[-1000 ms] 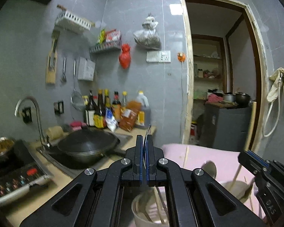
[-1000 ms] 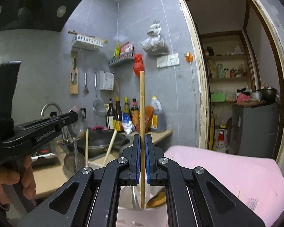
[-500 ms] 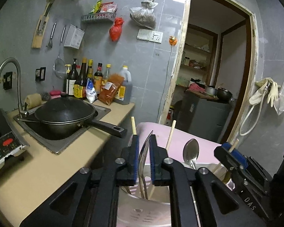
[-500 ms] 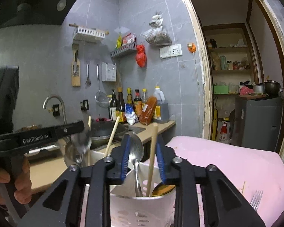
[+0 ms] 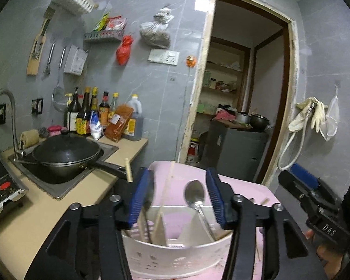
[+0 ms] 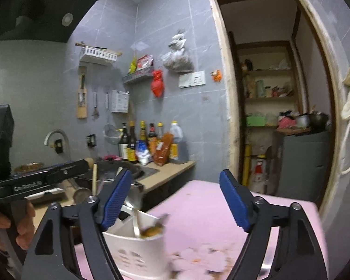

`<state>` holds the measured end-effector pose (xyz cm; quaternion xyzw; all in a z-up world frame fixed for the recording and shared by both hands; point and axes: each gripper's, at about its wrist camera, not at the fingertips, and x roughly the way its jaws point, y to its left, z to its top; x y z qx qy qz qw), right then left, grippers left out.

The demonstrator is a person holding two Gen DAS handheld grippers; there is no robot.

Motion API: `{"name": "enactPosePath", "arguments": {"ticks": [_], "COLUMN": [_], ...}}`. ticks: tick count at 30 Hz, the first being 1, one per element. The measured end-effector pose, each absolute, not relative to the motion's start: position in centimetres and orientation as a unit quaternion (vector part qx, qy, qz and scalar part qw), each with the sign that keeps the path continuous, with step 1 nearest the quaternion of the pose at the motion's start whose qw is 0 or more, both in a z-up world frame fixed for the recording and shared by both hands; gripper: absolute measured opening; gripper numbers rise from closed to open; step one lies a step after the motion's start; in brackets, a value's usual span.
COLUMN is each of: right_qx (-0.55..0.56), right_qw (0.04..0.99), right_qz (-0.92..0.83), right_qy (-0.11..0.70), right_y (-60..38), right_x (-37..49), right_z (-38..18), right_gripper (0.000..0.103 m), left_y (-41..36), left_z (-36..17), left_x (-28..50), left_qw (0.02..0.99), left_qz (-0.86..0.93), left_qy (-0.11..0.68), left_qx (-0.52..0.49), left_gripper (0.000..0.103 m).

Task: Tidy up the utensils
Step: 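Move both open tools back down to the fork and last chopstick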

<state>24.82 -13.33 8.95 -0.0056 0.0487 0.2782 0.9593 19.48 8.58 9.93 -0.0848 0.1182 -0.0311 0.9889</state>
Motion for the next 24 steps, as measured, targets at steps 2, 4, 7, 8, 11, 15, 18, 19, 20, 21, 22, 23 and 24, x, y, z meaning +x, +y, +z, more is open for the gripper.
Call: {"name": "enactPosePath", "arguments": {"ticks": [2, 4, 7, 8, 11, 15, 18, 19, 20, 21, 22, 23, 24], "right_qx": [-0.017, -0.022, -0.030, -0.032, -0.036, -0.037, -0.038, -0.038, -0.038, -0.038, -0.037, -0.036, -0.034], "right_qw": [0.966, 0.971, 0.977, 0.979, 0.982, 0.985, 0.987, 0.987, 0.987, 0.987, 0.987, 0.987, 0.987], "right_qz": [0.256, 0.237, 0.210, 0.201, 0.183, 0.162, 0.151, 0.147, 0.144, 0.140, 0.137, 0.133, 0.131], "right_qy": [0.041, 0.034, 0.025, 0.023, 0.026, 0.036, 0.046, 0.052, 0.057, 0.064, 0.069, 0.079, 0.088], "right_y": [-14.9, -16.4, -18.6, -19.2, -21.2, -23.5, -25.0, -25.6, -26.0, -26.6, -27.1, -27.8, -28.2], "right_x": [24.1, 23.5, 22.4, 22.2, 21.7, 21.4, 21.3, 21.4, 21.5, 21.7, 21.7, 21.9, 22.1], "right_z": [9.1, 9.1, 8.8, 8.7, 8.3, 7.5, 6.8, 6.5, 6.3, 5.9, 5.6, 5.2, 4.9], "right_gripper": [0.094, 0.102, 0.103, 0.103, 0.103, 0.103, 0.103, 0.103, 0.103, 0.103, 0.103, 0.103, 0.103], "left_y": [7.2, 6.1, 4.2, 3.5, 1.7, -0.7, -2.6, -3.2, -3.6, -4.1, -4.6, -5.1, -5.7], "left_z": [10.0, 9.9, 9.6, 9.4, 8.9, 7.9, 7.0, 6.6, 6.3, 6.0, 5.5, 5.0, 4.6], "left_x": [18.9, 18.4, 17.7, 17.5, 17.2, 16.9, 17.0, 17.0, 17.2, 17.3, 17.5, 17.7, 18.0], "left_qw": [0.991, 0.993, 0.995, 0.995, 0.995, 0.994, 0.992, 0.991, 0.989, 0.988, 0.987, 0.985, 0.982], "left_qz": [-0.028, -0.027, -0.030, -0.031, -0.040, -0.056, -0.076, -0.081, -0.086, -0.090, -0.096, -0.102, -0.109], "left_qy": [0.107, 0.098, 0.086, 0.084, 0.086, 0.089, 0.105, 0.111, 0.117, 0.122, 0.130, 0.140, 0.152], "left_qx": [-0.071, -0.061, -0.046, -0.040, -0.027, -0.016, -0.004, -0.001, 0.002, 0.005, 0.008, 0.011, 0.015], "left_gripper": [0.063, 0.074, 0.083, 0.084, 0.091, 0.093, 0.093, 0.093, 0.093, 0.093, 0.093, 0.093, 0.093]}}
